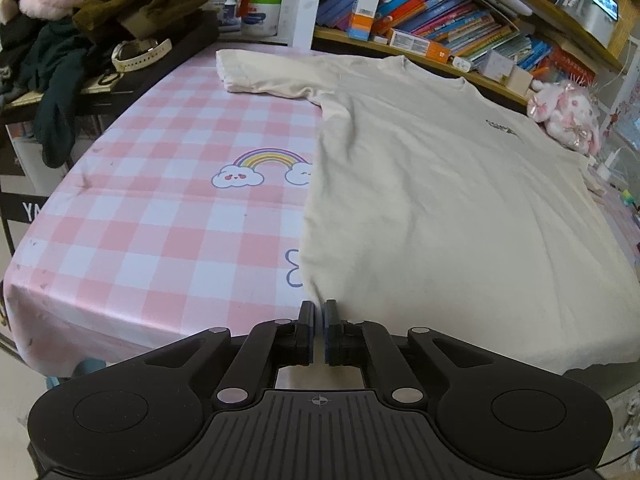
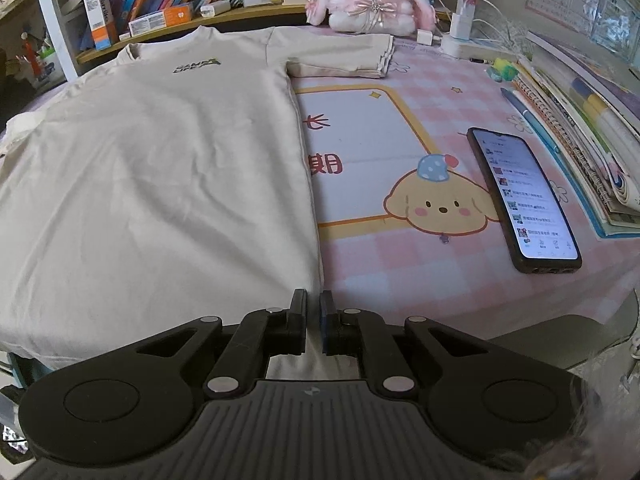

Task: Fold clothes
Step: 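Open both grippers and release the flattened shirt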

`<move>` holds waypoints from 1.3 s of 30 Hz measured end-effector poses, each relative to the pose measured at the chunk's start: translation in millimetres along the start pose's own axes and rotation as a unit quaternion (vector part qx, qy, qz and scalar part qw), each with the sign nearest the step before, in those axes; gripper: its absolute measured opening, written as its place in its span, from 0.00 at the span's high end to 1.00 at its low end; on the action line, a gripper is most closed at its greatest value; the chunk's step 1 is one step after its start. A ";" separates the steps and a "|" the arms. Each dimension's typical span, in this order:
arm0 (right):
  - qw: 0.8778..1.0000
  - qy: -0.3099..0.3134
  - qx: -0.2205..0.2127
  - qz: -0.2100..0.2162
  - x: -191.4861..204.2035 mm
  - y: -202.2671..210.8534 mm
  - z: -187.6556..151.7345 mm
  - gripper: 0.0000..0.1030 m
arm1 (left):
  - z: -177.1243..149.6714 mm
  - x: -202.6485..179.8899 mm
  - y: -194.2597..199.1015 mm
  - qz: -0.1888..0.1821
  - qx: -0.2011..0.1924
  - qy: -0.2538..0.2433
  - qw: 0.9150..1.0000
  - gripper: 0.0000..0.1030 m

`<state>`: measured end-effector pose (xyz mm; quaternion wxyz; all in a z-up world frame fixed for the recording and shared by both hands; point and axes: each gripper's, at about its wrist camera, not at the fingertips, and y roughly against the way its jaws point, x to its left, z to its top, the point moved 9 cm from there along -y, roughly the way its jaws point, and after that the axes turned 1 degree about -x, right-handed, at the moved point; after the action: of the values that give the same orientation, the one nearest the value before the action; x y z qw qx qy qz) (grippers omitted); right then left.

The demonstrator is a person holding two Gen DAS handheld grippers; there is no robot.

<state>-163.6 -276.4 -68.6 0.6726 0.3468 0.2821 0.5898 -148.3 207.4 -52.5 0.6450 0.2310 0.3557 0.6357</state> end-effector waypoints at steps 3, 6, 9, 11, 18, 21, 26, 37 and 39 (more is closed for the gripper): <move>1.000 0.001 -0.011 -0.007 2.3 5.4 2.6 0.79 | 6.7 -2.8 5.0 0.006 -0.017 0.000 1.000 0.81; 0.999 0.006 -0.033 -0.015 7.5 13.8 10.5 0.51 | 18.7 -8.6 13.3 0.018 -0.053 -0.001 0.998 0.40; 0.998 0.013 -0.051 -0.018 16.6 22.5 19.8 0.29 | 29.7 -18.4 22.0 0.014 -0.083 -0.007 0.996 0.31; 0.998 0.017 -0.065 -0.012 25.3 28.5 25.3 0.18 | 34.6 -26.2 25.4 0.006 -0.092 -0.013 0.996 0.25; 0.993 0.026 -0.118 0.000 51.2 48.5 39.4 0.02 | 37.6 -54.8 28.4 -0.006 -0.106 -0.014 0.994 0.18; 0.988 0.029 -0.149 0.002 57.4 54.2 45.8 0.00 | 34.9 -67.5 26.8 0.004 -0.111 -0.004 0.994 0.16; 0.988 0.024 -0.153 0.016 59.1 41.9 53.4 0.00 | 32.3 -92.8 13.4 0.028 -0.098 -0.001 0.995 0.15; 0.988 0.061 -0.129 0.055 53.0 7.9 64.6 0.00 | 27.5 -141.9 -0.2 0.066 -0.065 -0.033 0.995 0.13; 0.988 0.065 -0.123 0.061 51.0 3.2 61.8 0.00 | 25.2 -147.6 -1.4 0.071 -0.061 -0.038 0.995 0.13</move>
<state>-109.4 -234.0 -27.4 0.6526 0.2391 0.2291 0.6815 -119.4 65.9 -13.0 0.6243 0.2400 0.2746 0.6908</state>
